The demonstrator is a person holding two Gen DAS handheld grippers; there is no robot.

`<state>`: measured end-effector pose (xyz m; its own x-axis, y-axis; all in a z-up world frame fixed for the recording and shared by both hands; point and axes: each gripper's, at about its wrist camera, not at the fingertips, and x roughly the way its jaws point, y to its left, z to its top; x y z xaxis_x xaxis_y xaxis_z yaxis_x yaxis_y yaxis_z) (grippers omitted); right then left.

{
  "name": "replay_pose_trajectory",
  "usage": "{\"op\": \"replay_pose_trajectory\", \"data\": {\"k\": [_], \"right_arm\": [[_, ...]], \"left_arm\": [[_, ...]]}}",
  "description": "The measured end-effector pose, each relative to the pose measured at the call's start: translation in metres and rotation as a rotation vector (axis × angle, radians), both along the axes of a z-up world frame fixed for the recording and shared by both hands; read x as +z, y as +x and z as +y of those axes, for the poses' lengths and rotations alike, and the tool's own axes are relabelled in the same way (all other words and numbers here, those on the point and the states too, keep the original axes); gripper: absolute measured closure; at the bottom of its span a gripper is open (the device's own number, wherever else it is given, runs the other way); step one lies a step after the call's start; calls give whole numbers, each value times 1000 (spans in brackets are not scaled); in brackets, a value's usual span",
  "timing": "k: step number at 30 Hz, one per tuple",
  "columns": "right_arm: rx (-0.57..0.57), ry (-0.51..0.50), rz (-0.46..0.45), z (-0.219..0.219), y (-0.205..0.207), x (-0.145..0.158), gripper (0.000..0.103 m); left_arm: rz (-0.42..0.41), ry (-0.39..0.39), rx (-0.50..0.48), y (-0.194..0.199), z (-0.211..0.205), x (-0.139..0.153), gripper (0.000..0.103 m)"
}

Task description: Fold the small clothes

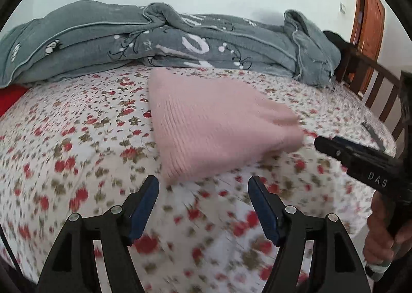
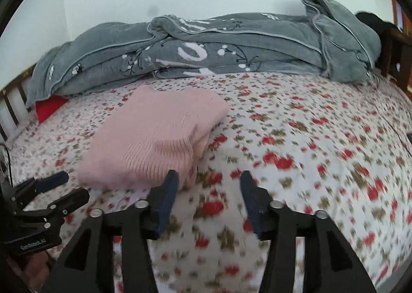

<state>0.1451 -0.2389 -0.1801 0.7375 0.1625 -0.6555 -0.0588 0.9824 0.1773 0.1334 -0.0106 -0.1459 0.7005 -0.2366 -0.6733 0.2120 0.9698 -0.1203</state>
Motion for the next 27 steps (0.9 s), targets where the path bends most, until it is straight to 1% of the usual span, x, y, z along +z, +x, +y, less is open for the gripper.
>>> {"op": "replay_pose_trajectory", "data": {"k": [4, 6, 7, 8, 9, 11, 13, 16, 21, 27], "right_arm": [[3, 16, 36, -11, -22, 16, 41], [1, 6, 35, -15, -35, 27, 34], [-5, -6, 28, -16, -40, 32, 25], [-13, -18, 15, -17, -46, 37, 17], [-24, -35, -12, -17, -57, 44, 15], [-37, -62, -37, -17, -69, 52, 8], [-34, -85, -61, -16, -82, 61, 6], [-35, -95, -75, -16, -94, 71, 5], [-39, -95, -98, -23, -113, 84, 4], [-56, -72, -112, -36, -123, 92, 4]], "left_arm": [[-53, 60, 55, -27, -8, 26, 33], [-73, 81, 79, -36, -10, 40, 33], [-79, 81, 86, -42, -11, 48, 33], [-79, 75, 89, -46, -11, 55, 32], [-77, 69, 97, -52, -11, 61, 32], [-85, 75, 117, -63, -12, 70, 29], [-92, 90, 132, -73, -14, 77, 27], [-99, 96, 144, -85, -15, 87, 24], [-127, 94, 158, -98, -14, 101, 22], [-136, 86, 162, -102, -17, 110, 22]]}}
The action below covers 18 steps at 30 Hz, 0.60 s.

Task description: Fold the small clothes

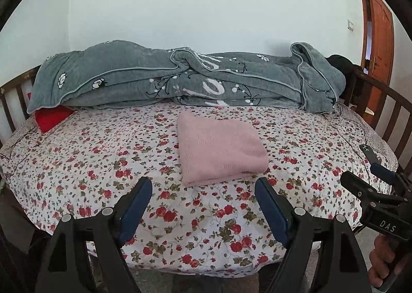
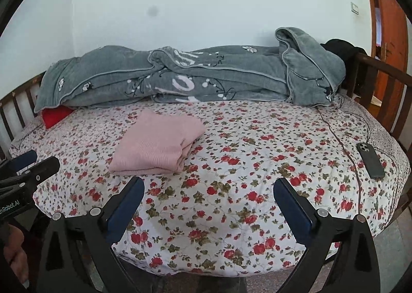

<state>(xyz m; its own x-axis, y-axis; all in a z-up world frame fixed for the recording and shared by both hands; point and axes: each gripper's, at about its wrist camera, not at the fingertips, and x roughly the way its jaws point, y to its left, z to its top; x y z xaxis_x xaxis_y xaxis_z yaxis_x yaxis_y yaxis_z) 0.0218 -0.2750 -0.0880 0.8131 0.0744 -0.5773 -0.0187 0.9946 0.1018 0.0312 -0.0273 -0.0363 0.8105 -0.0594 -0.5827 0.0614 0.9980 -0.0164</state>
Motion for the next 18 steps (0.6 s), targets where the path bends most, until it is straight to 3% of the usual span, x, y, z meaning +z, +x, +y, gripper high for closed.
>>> {"op": "replay_pose_trajectory", "data": {"k": [18], "right_arm": [[-18, 36, -20, -13, -9, 7, 4]], "left_arm": [[-2, -23, 17, -1, 6, 0, 22]]}}
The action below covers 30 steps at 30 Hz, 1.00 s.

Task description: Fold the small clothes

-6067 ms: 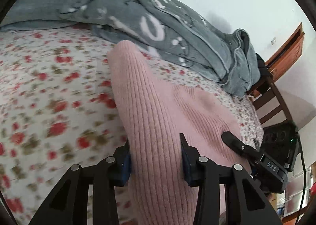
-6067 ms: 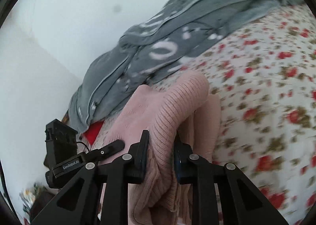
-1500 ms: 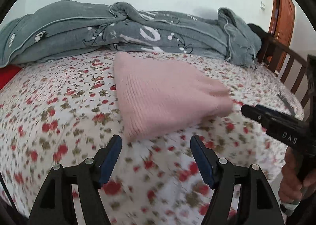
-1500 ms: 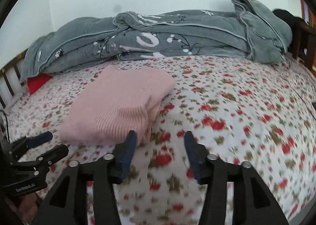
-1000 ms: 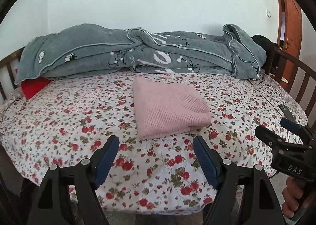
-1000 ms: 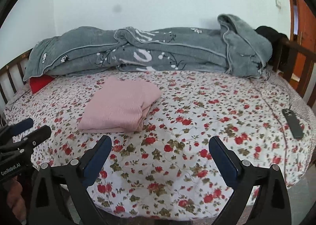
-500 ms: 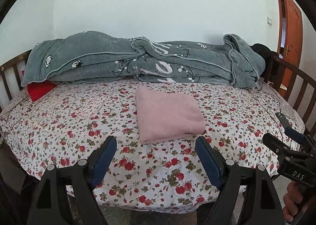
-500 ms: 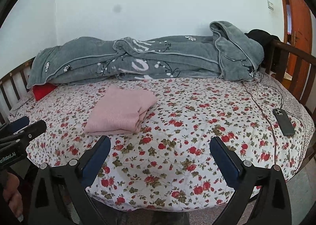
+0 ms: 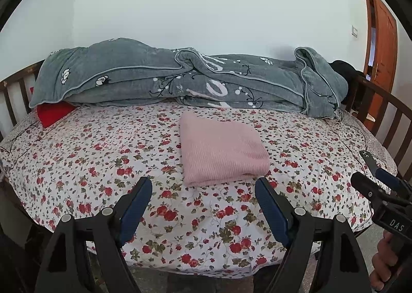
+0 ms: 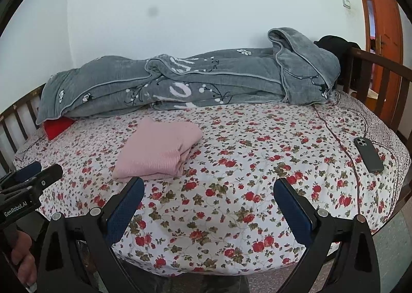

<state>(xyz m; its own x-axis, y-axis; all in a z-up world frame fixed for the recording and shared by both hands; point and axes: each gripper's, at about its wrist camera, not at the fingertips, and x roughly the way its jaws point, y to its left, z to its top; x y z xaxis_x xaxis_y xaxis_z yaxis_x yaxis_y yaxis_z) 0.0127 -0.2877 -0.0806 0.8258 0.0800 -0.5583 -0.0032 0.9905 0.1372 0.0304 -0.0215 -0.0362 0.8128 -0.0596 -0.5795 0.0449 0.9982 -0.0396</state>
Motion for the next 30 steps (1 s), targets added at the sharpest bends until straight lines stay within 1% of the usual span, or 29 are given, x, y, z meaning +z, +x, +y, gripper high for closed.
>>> {"op": "replay_pose_trajectory", "data": {"k": [5, 24, 30], "right_arm": [[2, -16, -7, 1, -1, 0, 4], [6, -11, 0, 6, -1, -4, 4], [6, 5, 11, 6, -1, -7, 4]], "left_arm": [[-4, -5, 2, 0, 0, 2, 22], [-6, -15, 9, 0, 3, 4, 22], [-3, -21, 10, -1, 4, 3, 22]]}}
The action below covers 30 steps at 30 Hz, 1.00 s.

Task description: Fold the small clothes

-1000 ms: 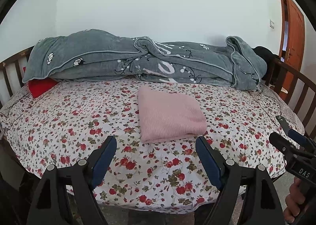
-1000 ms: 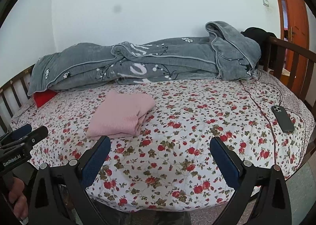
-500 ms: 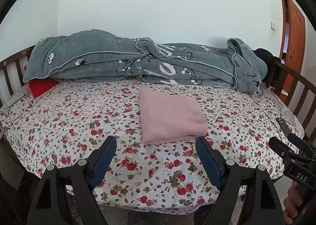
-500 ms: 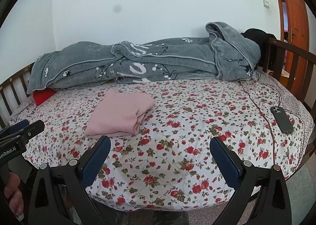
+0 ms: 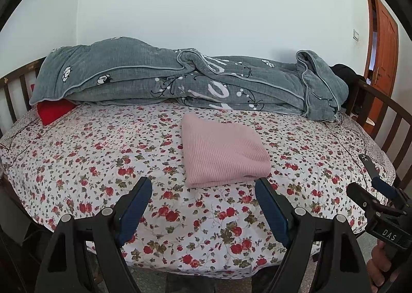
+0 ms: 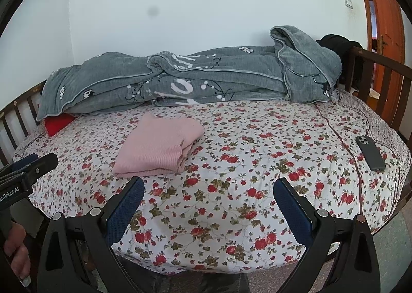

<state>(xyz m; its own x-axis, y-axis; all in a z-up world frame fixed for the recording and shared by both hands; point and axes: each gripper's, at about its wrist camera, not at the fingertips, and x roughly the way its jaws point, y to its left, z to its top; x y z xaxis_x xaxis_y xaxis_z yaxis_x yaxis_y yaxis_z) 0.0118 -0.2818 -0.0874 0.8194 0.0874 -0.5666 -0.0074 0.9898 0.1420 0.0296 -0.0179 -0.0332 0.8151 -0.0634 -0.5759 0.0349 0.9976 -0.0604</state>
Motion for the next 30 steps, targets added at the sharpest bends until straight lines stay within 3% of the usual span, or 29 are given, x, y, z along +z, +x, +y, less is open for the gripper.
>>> {"op": "replay_pose_trajectory", "data": {"k": [30], "right_arm": [[1, 11, -4, 6, -3, 2, 4]], "left_arm": [[-4, -2, -1, 0, 2, 1, 21]]}}
